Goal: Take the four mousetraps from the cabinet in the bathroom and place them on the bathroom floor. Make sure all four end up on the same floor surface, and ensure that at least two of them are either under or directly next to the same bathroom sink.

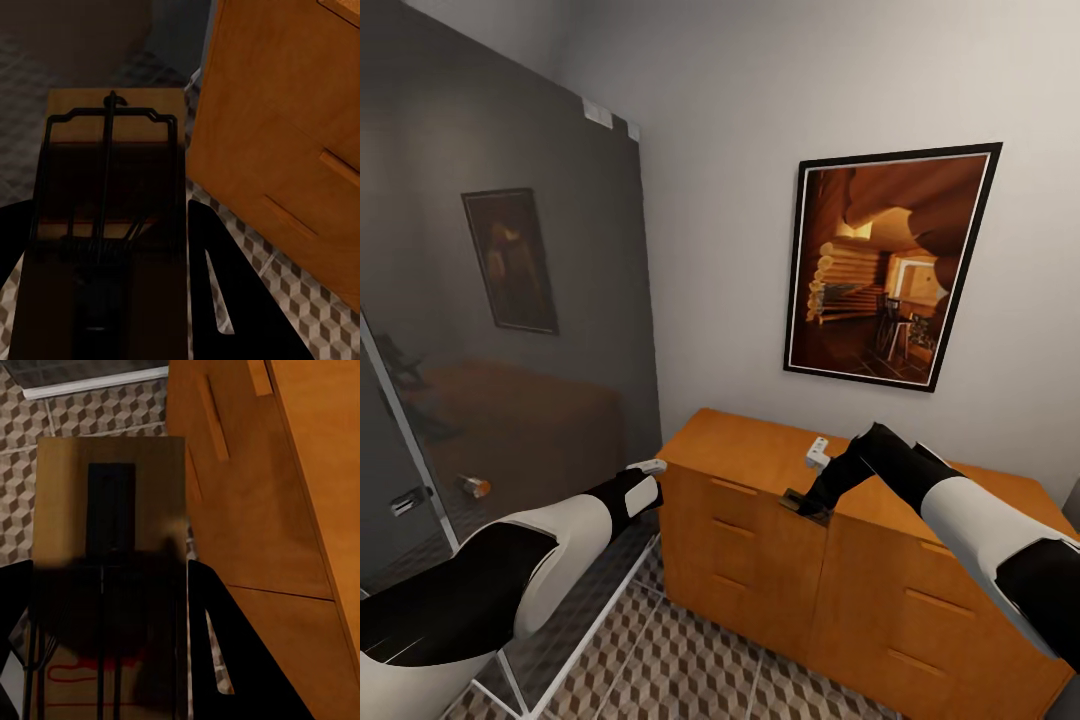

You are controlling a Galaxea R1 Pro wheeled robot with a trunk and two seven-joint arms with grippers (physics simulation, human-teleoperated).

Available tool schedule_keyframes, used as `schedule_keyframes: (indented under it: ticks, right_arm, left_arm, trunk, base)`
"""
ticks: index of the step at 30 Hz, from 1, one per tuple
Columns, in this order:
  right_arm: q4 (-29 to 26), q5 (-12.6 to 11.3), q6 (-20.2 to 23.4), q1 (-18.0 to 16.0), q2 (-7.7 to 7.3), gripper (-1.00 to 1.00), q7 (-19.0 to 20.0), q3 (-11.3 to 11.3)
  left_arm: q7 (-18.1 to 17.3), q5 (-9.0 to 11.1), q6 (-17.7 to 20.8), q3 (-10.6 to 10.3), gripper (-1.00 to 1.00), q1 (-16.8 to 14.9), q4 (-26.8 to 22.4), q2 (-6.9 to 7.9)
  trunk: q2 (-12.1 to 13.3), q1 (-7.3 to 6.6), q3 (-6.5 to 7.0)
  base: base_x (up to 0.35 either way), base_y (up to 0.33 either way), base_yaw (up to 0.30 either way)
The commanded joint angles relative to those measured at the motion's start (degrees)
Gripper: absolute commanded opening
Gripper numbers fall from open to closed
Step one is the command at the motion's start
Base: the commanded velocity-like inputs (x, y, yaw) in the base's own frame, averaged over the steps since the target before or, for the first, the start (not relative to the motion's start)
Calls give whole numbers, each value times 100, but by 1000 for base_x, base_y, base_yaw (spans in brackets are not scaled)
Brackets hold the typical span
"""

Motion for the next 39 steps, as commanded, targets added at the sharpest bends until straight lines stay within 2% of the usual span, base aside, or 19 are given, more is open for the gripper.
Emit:
schedule_keyframes:
  ticks: [1,8,11,14,17,19,20,21,23,24,26,27,29,30,32,35,37,38,39]
  right_arm:
    - [-14,13,48,1,-4,-100,14,6]
    - [15,-10,80,2,-1,-100,22,7]
    - [120,-14,88,3,48,-100,23,9]
    - [436,-15,63,4,172,-100,19,9]
    - [884,-16,39,4,371,-100,-50,9]
    - [1434,-43,-103,12,543,-100,-364,5]
    - [1812,-166,-338,49,651,-100,-649,-2]
    - [1944,-243,-438,70,691,-100,-755,-3]
    - [2457,-705,-876,199,839,-100,-1239,-6]
    - [2565,-852,-985,239,867,-100,-1380,-7]
    - [2826,-1473,-1333,464,930,-100,-2035,-12]
    - [2915,-1917,-1481,710,950,-100,-2587,-11]
    - [2970,-2370,-1600,1040,963,-100,-3245,-10]
    - [2984,-2510,-1679,1201,966,-100,-3490,-9]
    - [2998,-2662,-1949,1507,970,-100,-3782,-9]
    - [3005,-2746,-2437,1942,966,-100,-4086,-14]
    - [3007,-2777,-2717,2195,964,-100,-4552,-16]
    - [3007,-2791,-2790,2244,964,-100,-4707,-16]
    - [3007,-2837,-2932,2324,964,-100,-5028,-17]
  left_arm:
    - [15,16,28,-46,-100,-5,5,-4]
    - [12,19,35,-47,-100,-5,6,-4]
    - [1,16,34,-44,-100,-5,8,-4]
    - [-8,3,30,-48,-100,-1,16,-4]
    - [-10,-18,23,-50,-100,12,44,-4]
    - [-11,-34,14,-51,-100,116,63,-4]
    - [-11,-36,12,-54,-100,239,68,-4]
    - [-11,-36,11,-55,-100,287,68,-4]
    - [-11,-34,4,-58,-100,505,71,-4]
    - [-11,-36,1,-57,-100,568,71,-4]
    - [-16,-36,-33,-58,-100,850,72,-4]
    - [-18,-35,-159,-63,-100,1107,72,-4]
    - [-44,-41,-487,-72,-100,1450,72,-4]
    - [-90,-44,-670,-76,-100,1618,72,-4]
    - [-240,-48,-985,-82,-100,1948,72,-4]
    - [-577,-52,-1305,-85,-100,2402,72,40]
    - [-816,-56,-1516,-86,-100,2697,72,242]
    - [-870,-57,-1580,-86,-100,2773,72,298]
    - [-966,-58,-1725,-86,-100,2923,72,410]
  trunk:
    - [-5,3,-3]
    - [-5,3,-3]
    - [-5,3,-3]
    - [-5,3,-3]
    - [-5,3,-3]
    - [-5,3,-3]
    - [-5,3,-3]
    - [-5,3,-3]
    - [-5,3,-3]
    - [-5,3,-3]
    - [-5,3,-3]
    - [-5,3,-3]
    - [-5,3,-3]
    - [-5,3,-3]
    - [-5,3,-3]
    - [-5,3,-3]
    - [-5,3,-3]
    - [-5,3,-3]
    - [-5,3,-3]
  base:
    - [0,0,0]
    - [0,0,0]
    - [0,0,0]
    - [0,0,0]
    - [0,0,0]
    - [0,0,0]
    - [0,0,0]
    - [0,0,0]
    - [0,0,0]
    - [0,0,0]
    - [0,0,0]
    - [0,0,0]
    - [0,0,0]
    - [0,0,0]
    - [0,0,0]
    - [0,0,0]
    - [0,0,0]
    - [0,0,0]
    - [0,0,0]
